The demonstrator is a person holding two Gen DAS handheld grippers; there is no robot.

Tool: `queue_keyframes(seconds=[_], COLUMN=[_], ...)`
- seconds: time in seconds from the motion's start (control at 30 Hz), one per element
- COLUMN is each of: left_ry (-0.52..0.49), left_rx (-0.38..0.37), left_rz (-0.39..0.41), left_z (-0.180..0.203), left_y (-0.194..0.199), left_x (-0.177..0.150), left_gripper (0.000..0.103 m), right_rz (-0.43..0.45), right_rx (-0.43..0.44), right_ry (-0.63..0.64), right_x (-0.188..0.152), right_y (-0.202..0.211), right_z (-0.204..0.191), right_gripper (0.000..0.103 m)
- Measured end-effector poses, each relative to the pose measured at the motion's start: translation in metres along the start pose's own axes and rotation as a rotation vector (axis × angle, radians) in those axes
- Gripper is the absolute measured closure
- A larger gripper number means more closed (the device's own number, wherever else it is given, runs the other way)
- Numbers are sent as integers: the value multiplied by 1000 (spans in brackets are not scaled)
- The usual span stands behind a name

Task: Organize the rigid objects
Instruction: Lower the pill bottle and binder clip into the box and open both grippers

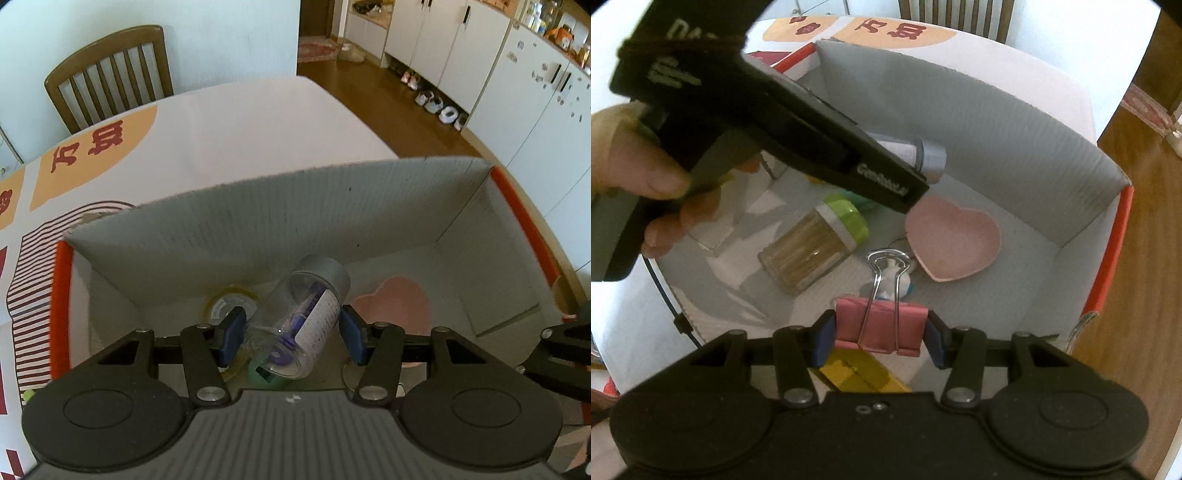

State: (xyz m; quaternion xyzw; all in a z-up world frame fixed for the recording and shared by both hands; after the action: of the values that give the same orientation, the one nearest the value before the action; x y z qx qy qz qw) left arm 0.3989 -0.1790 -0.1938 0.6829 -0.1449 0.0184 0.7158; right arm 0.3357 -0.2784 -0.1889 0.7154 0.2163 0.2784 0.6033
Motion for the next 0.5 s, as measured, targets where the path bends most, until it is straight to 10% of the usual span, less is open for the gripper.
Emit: queue_keyframes(seconds=[0.5], left_ry=[-2], left_rx=[-28], left_rz=[-52], left_z=[6], left_y=[-7], left_x=[-5], left_gripper=[49], right_rz=[-4], right_rx=[11], right_ry=[-22], right_x=[2], right_y=[-2], right_z=[3], right_gripper=[51])
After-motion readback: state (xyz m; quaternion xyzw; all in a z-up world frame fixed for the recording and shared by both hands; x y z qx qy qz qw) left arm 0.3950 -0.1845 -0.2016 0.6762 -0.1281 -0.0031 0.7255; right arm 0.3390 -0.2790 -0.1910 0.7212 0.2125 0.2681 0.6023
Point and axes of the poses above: each gripper's, at about its wrist camera, not at the fingertips, and y roughly against the way its jaws point, z to its right, x to its top, the point moved 3 cm from there along -y, roughly the way its jaws point, and after that the axes turned 14 degrees about -z, right-handed, at the moved point
